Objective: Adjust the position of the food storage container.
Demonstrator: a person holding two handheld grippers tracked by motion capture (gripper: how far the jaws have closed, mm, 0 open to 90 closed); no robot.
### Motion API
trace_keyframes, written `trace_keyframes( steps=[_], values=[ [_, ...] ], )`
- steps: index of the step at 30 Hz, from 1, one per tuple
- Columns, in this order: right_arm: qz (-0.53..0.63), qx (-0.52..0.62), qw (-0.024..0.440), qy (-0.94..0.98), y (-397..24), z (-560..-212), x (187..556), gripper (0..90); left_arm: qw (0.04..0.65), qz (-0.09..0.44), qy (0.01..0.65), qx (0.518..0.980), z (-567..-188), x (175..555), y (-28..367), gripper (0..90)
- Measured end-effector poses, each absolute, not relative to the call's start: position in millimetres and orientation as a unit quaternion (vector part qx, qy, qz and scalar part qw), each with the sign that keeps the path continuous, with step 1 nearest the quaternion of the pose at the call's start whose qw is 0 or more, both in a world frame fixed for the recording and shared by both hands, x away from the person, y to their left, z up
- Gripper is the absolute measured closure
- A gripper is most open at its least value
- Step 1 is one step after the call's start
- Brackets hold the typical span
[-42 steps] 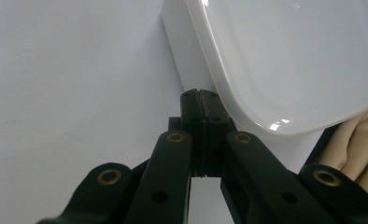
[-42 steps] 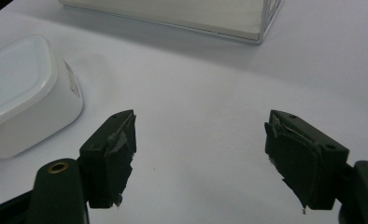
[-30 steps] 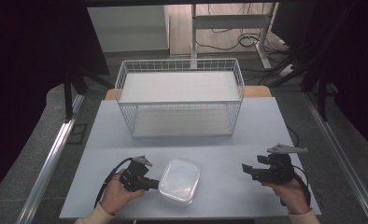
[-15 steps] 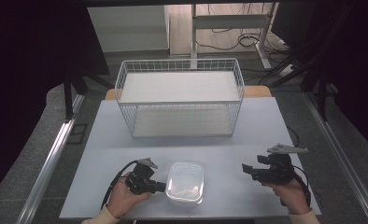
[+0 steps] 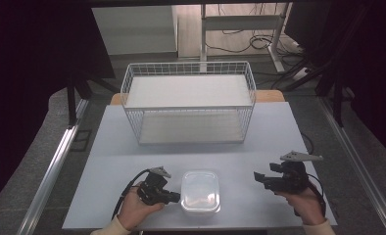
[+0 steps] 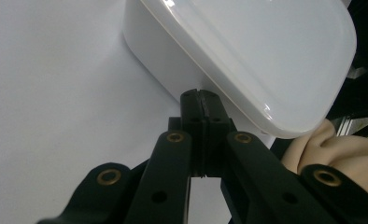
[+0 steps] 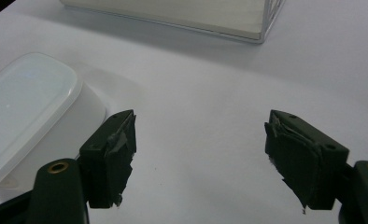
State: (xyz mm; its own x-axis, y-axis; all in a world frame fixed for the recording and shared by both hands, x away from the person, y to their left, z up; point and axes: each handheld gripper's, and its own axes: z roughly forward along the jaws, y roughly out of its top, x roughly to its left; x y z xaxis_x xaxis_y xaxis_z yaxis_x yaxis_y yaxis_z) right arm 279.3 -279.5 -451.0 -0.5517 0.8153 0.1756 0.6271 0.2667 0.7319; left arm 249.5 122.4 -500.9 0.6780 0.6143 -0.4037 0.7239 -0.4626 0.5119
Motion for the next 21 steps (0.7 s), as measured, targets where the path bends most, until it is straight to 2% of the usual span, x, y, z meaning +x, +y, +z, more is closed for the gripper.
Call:
trace_keyframes(
  steps=[4, 6, 9, 11, 12, 13, 14, 17, 21],
  values=[
    [0.398, 0.456, 0.12, 0.787, -280, -450, 279, 24.6, 0.348, -0.074, 0.401, 0.844, -498, 250, 128, 90.0],
    [0.404, 0.453, 0.122, 0.785, -280, -448, 277, 24.5, 0.379, -0.048, 0.425, 0.821, -487, 249, 145, 88.6],
    [0.411, 0.448, 0.122, 0.785, -279, -446, 276, 23.8, 0.412, -0.004, 0.451, 0.792, -473, 246, 160, 71.5],
    [0.413, 0.447, 0.12, 0.784, -278, -445, 275, 23.5, 0.421, 0.004, 0.457, 0.783, -469, 245, 163, 58.6],
    [0.417, 0.446, 0.119, 0.783, -277, -445, 275, 23.4, 0.429, 0.008, 0.462, 0.776, -465, 244, 166, 58.6],
    [0.421, 0.442, 0.115, 0.783, -276, -444, 274, 23.4, 0.442, 0.008, 0.472, 0.763, -460, 243, 171, 47.4],
    [0.421, 0.442, 0.115, 0.783, -276, -444, 274, 23.4, 0.442, 0.008, 0.472, 0.763, -460, 243, 171, 42.7],
    [0.427, 0.438, 0.107, 0.784, -273, -444, 273, 23.4, 0.457, 0.001, 0.485, 0.746, -456, 242, 181, 35.5],
    [0.431, 0.438, 0.096, 0.783, -272, -447, 274, 23.7, 0.465, 0.001, 0.493, 0.736, -455, 243, 187, 32.9]
  ],
)
